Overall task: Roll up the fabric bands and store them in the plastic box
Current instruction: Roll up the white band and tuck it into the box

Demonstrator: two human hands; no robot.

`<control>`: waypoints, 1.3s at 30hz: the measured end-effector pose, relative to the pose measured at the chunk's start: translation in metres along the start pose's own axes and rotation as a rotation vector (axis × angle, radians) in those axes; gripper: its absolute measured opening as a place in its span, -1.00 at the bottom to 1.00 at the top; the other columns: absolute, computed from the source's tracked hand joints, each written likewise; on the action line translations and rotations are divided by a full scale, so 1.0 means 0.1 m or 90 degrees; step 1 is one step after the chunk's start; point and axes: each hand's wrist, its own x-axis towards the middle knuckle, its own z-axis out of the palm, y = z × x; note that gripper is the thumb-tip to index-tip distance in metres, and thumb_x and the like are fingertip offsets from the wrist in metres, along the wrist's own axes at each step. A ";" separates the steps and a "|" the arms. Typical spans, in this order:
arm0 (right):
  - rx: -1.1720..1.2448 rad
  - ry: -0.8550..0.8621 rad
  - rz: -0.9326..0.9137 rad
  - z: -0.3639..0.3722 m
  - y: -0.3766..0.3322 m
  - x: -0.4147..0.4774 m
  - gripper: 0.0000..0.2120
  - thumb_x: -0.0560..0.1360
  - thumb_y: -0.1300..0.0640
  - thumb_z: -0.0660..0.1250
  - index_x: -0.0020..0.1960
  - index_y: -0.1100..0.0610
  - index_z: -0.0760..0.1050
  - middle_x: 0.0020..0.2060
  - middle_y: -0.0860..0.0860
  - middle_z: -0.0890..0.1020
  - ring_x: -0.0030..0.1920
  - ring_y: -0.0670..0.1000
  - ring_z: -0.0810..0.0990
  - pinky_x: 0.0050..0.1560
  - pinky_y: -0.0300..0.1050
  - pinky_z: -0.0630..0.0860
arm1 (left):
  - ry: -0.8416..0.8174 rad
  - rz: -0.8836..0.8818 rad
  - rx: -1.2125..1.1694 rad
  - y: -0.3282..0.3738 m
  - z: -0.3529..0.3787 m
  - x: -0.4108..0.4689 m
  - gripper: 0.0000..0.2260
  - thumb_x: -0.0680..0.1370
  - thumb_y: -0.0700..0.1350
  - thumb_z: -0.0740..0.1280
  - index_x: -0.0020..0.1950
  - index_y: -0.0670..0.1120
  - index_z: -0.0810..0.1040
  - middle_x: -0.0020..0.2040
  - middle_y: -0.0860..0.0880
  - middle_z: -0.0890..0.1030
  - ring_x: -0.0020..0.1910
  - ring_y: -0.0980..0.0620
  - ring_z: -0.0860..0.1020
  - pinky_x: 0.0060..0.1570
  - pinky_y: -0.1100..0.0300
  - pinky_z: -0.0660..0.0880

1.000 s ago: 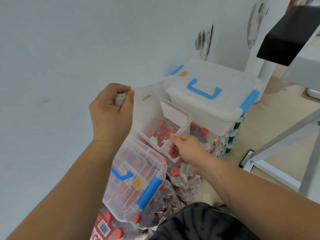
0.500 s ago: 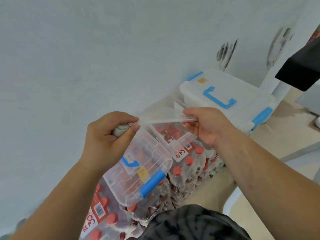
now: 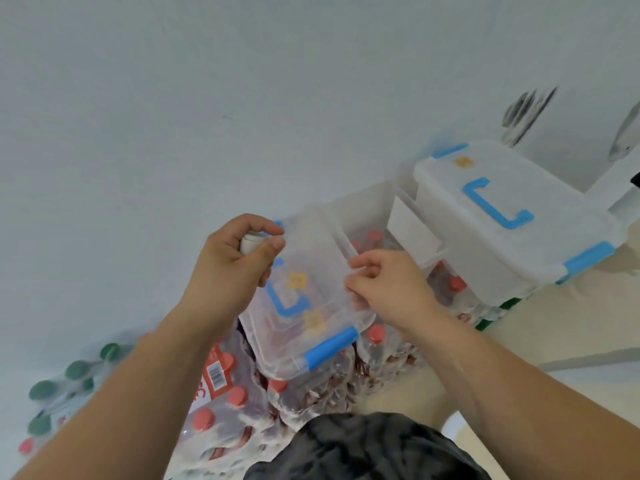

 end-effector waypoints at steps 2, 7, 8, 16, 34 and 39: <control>-0.157 0.029 -0.084 0.03 0.03 0.01 -0.76 0.49 0.11 0.50 0.15 0.07 0.65 -0.26 -0.08 0.69 -0.31 -0.13 0.65 -0.15 -0.25 0.61 | -0.014 -0.025 0.001 -0.03 0.11 0.01 -0.84 0.59 -0.21 0.40 -0.12 0.04 0.63 -0.44 0.02 0.50 -0.48 0.07 0.44 -0.45 0.29 0.42; -0.325 0.066 -0.251 0.02 0.03 0.04 -0.77 0.50 -0.01 0.49 0.12 0.05 0.71 -0.08 -0.08 0.70 -0.18 -0.16 0.52 -0.06 -0.25 0.46 | -0.089 -0.106 -0.045 -0.06 0.36 0.03 -0.90 0.56 -0.06 0.33 -0.11 -0.04 0.60 -0.37 -0.03 0.47 -0.45 0.03 0.39 -0.46 0.25 0.37; -0.328 0.062 -0.261 0.00 0.02 0.06 -0.78 0.51 -0.02 0.48 0.10 0.05 0.71 -0.07 -0.09 0.69 -0.19 -0.18 0.51 -0.06 -0.29 0.44 | -0.103 -0.116 -0.054 -0.06 0.40 0.05 -0.86 0.51 -0.05 0.27 -0.13 -0.05 0.59 -0.36 -0.05 0.46 -0.44 0.02 0.37 -0.46 0.23 0.35; -0.030 -0.005 -0.169 -0.33 -0.12 0.10 -0.63 0.45 -0.24 0.49 0.09 0.00 0.71 -0.14 -0.10 0.71 -0.19 -0.17 0.63 -0.14 -0.29 0.52 | -0.220 -0.060 -0.071 -0.09 0.77 0.24 -0.57 0.40 -0.04 0.11 0.20 0.21 0.55 -0.37 -0.05 0.48 -0.38 0.08 0.45 -0.41 0.28 0.43; 0.062 0.019 -0.149 -0.55 -0.11 0.57 -0.84 0.42 -0.02 0.60 -0.06 -0.01 0.70 -0.29 0.00 0.71 -0.34 0.05 0.70 -0.37 -0.09 0.65 | -0.319 -0.021 -0.062 -0.15 1.26 0.72 -0.45 0.43 0.59 -0.05 0.41 0.56 0.14 -0.17 0.09 0.64 -0.05 0.21 0.64 0.05 0.31 0.53; -0.017 0.027 -0.152 -0.55 -0.03 0.78 -0.84 0.45 0.07 0.55 0.02 -0.04 0.68 -0.15 -0.12 0.69 -0.24 -0.15 0.69 -0.29 -0.30 0.60 | -0.257 -0.011 0.132 -0.17 1.10 0.96 -0.50 0.58 0.40 0.04 0.47 0.29 0.37 0.19 0.14 0.63 0.24 0.14 0.56 0.35 0.03 0.44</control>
